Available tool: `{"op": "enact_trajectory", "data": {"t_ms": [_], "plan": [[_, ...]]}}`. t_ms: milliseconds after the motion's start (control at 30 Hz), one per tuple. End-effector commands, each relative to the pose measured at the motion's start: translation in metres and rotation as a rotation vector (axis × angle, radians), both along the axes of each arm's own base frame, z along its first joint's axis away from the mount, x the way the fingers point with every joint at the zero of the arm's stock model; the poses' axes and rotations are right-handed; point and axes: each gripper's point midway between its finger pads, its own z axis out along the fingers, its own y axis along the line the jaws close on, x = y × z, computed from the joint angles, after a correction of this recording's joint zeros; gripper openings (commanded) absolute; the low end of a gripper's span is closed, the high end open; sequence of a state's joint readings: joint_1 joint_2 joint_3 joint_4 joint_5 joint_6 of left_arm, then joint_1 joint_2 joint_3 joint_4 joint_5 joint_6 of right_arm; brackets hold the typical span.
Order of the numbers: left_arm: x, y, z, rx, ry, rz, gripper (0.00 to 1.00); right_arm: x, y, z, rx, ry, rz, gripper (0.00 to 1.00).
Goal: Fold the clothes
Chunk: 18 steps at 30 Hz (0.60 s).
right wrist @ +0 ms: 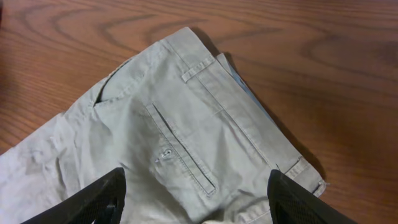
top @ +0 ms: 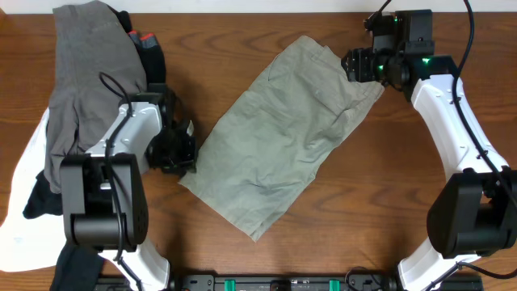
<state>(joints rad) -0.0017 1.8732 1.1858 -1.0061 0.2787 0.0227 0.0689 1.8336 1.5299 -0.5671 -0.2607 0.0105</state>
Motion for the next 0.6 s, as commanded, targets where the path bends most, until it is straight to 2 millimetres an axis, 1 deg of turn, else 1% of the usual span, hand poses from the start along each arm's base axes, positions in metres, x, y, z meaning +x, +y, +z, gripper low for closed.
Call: {"op": "enact_trajectory", "data": {"t_ms": [0,67,133,200,267,367,467,567], "plan": [[-0.004,-0.004,0.0,-0.027,0.011,-0.007,0.15,0.004,-0.006,0.006,-0.012,-0.018,0.001,0.71],[-0.003,-0.004,0.0,-0.031,0.011,-0.007,0.14,0.004,-0.006,0.006,-0.012,-0.018,0.001,0.71],[-0.004,-0.005,0.001,-0.031,0.012,-0.007,0.06,0.004,-0.006,0.006,-0.012,-0.018,0.001,0.71],[-0.003,-0.009,0.002,-0.058,0.012,-0.001,0.06,0.004,-0.006,0.006,-0.012,-0.018,0.001,0.71],[0.002,-0.02,0.012,-0.119,0.001,0.012,0.06,0.004,-0.006,0.006,-0.012,-0.02,0.001,0.71],[0.015,-0.032,0.039,-0.187,-0.042,0.018,0.06,0.005,-0.006,0.007,-0.012,-0.025,0.001,0.71],[0.031,-0.044,0.074,-0.211,-0.137,-0.018,0.06,0.005,-0.007,0.007,-0.012,-0.024,-0.003,0.68],[0.038,-0.066,0.109,-0.223,-0.254,-0.097,0.06,0.007,-0.017,0.007,0.016,-0.012,-0.055,0.65]]}}
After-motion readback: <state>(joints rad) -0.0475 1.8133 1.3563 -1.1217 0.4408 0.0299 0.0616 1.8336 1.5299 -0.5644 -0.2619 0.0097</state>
